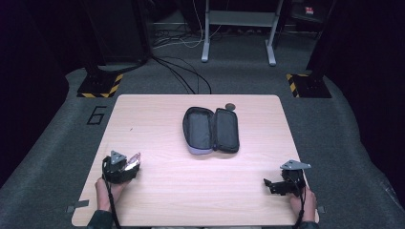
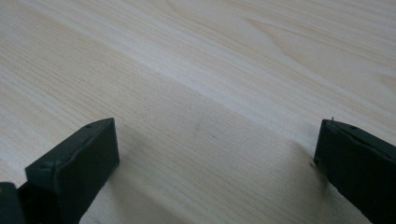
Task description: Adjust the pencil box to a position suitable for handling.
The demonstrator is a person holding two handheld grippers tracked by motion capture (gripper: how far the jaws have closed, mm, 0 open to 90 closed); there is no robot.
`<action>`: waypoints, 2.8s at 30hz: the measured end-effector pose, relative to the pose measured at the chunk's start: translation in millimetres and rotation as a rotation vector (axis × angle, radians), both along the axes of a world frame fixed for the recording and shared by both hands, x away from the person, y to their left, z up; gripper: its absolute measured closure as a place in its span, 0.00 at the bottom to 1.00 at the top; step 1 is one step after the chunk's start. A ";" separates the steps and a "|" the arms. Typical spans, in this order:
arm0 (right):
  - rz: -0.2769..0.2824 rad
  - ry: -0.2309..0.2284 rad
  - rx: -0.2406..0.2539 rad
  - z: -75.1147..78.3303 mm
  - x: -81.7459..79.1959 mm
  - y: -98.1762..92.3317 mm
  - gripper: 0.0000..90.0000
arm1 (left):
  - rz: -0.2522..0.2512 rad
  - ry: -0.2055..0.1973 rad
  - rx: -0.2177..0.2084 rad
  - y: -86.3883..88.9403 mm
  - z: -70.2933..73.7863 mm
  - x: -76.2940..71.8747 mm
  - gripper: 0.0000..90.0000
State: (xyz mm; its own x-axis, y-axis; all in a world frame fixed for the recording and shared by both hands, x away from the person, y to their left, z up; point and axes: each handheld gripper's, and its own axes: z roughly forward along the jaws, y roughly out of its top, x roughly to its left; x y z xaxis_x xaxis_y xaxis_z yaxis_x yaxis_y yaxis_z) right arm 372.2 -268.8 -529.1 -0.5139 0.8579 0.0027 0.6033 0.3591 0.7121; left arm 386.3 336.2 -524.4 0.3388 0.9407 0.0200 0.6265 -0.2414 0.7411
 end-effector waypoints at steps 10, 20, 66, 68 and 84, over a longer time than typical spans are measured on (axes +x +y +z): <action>-0.006 0.000 0.000 0.2 -0.3 0.2 0.00 | 0.004 -0.051 -0.025 5.2 16.4 -21.5 0.16; -0.130 -0.016 0.010 -0.7 -8.7 7.5 0.00 | 0.056 -0.042 -0.033 15.3 6.6 -53.5 0.05; -0.108 0.019 0.117 62.8 116.7 192.6 0.33 | 0.063 0.026 -0.016 19.9 -8.0 -56.0 0.00; -0.121 0.009 0.115 62.0 118.9 196.8 0.38 | 0.063 0.025 -0.015 19.9 -8.0 -55.9 0.00; -0.123 -0.026 0.019 51.3 125.8 217.4 0.91 | 0.063 0.026 -0.014 19.9 -8.0 -55.9 0.00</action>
